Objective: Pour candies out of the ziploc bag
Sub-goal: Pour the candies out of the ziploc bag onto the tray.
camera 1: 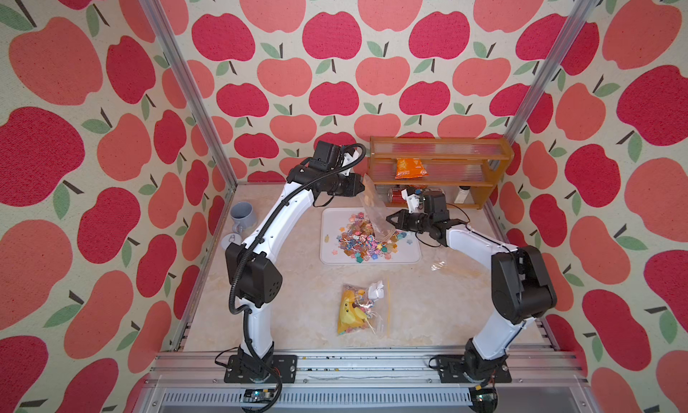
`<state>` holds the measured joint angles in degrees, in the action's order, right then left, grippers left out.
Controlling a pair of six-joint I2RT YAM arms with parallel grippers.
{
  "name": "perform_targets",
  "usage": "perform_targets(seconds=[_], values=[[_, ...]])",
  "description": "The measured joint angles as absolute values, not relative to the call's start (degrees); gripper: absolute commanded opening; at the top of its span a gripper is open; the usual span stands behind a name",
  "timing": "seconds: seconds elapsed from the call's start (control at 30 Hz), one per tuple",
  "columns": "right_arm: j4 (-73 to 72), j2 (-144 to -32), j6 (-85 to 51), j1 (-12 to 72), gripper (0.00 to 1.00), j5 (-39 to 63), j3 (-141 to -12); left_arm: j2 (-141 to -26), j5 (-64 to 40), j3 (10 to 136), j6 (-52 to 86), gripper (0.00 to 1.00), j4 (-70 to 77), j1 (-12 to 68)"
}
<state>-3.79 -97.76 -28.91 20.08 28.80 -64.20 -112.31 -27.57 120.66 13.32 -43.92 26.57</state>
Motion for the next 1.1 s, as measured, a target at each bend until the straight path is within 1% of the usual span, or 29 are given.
perform_targets(seconds=[0.27,0.47,0.5,0.53,0.57,0.6,0.67,0.73,0.83,0.97,1.1], values=[[-1.6,-91.9,-26.6,19.1,0.03,26.8,-61.2,-113.5,-27.4,120.5,13.3,0.0,-43.9,26.6],[2.1,-85.1,-24.2,18.7,0.04,24.1,-60.1,-113.6,-26.2,119.1,12.4,0.0,-43.9,27.2],[2.3,-83.9,-24.0,18.7,0.04,23.8,-59.8,-113.6,-25.8,118.4,12.3,0.02,-43.9,27.2],[2.2,-82.7,-23.8,18.5,0.04,23.7,-59.3,-113.6,-25.6,117.6,12.2,0.08,-43.9,27.2],[2.2,-81.8,-23.7,18.4,0.04,23.6,-58.8,-113.6,-25.4,116.9,12.1,0.15,-43.9,27.2],[2.2,-81.1,-23.6,18.3,0.04,23.6,-58.3,-113.7,-25.2,116.0,11.9,0.27,-43.9,27.2],[2.0,-80.9,-23.6,18.3,0.04,23.6,-57.7,-113.8,-24.9,114.7,12.1,0.36,-43.9,27.0],[2.0,-81.0,-23.6,18.3,0.05,23.6,-57.0,-113.9,-24.9,113.1,12.5,0.47,-43.7,26.8],[1.5,-81.6,-23.6,18.3,0.05,23.7,-56.7,-113.9,-24.9,110.4,12.8,0.53,-42.8,26.2],[-0.1,-85.1,-23.6,18.3,0.05,24.5,-56.8,-113.9,-25.5,107.2,13.6,0.53,-41.2,25.2],[-1.7,-90.9,-23.9,18.3,0.05,25.7,-56.8,-113.9,-26.1,105.5,14.1,0.53,-39.8,24.3]])
